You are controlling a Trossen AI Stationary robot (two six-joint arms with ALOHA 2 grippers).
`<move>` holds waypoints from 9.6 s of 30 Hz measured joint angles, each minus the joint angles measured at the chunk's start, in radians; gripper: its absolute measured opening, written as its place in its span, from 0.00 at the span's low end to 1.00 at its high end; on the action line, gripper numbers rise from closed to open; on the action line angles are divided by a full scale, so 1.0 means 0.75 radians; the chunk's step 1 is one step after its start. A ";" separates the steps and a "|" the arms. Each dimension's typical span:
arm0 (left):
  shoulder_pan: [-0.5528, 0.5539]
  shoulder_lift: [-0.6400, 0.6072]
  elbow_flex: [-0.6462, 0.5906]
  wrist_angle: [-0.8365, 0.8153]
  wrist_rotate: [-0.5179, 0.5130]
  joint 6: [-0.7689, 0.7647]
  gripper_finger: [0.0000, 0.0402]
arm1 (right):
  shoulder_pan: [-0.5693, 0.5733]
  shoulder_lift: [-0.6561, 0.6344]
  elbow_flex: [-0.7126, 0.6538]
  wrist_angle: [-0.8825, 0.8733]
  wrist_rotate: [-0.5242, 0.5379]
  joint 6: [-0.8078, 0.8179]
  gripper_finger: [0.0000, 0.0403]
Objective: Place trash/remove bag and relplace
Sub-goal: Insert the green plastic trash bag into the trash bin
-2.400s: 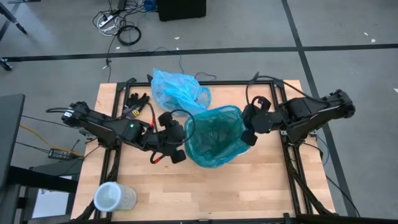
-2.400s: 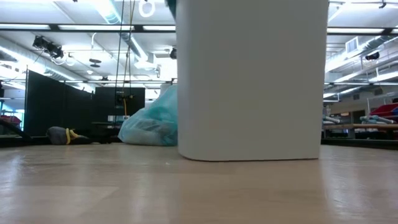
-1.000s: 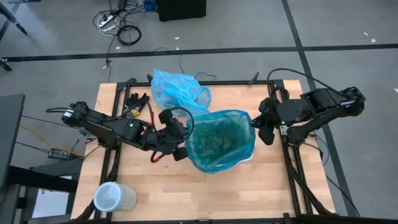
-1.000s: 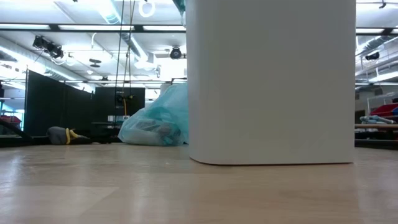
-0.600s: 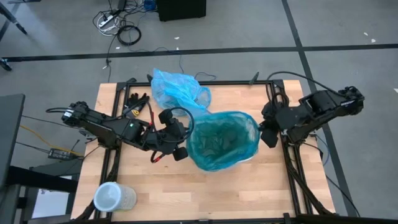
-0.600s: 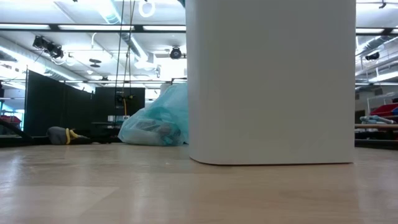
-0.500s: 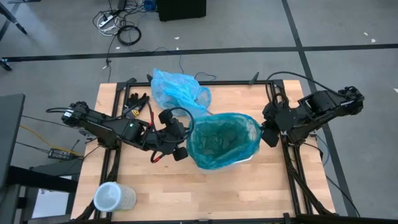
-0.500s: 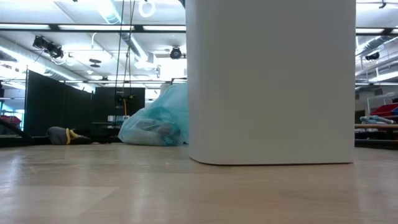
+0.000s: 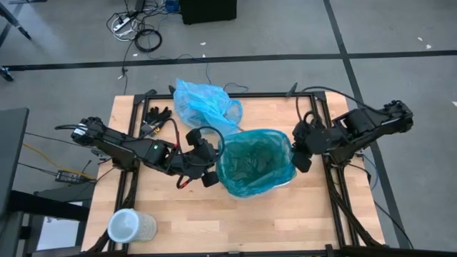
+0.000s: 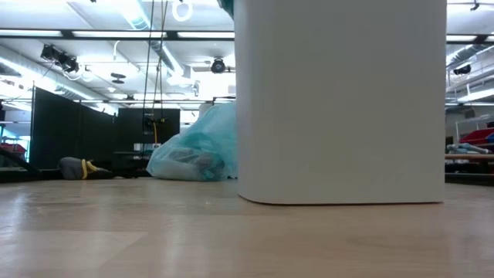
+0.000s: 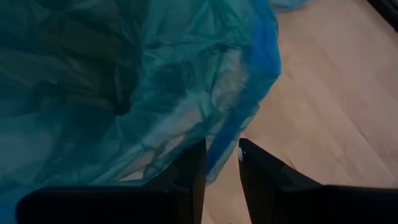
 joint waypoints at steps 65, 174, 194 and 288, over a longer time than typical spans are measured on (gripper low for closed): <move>0.003 0.000 0.000 0.012 -0.014 0.039 0.13 | 0.337 0.018 0.006 0.238 -0.188 -0.321 0.29; -0.143 0.282 0.055 0.076 -0.372 0.217 0.12 | 0.388 0.056 -0.205 0.131 0.205 0.154 0.23; -0.156 0.222 0.056 0.094 0.009 0.391 0.12 | 0.418 0.021 -0.205 0.115 0.150 0.157 0.44; -0.128 0.167 0.055 0.073 -0.136 0.483 0.24 | 0.091 -0.117 -0.205 0.128 0.185 -0.263 0.00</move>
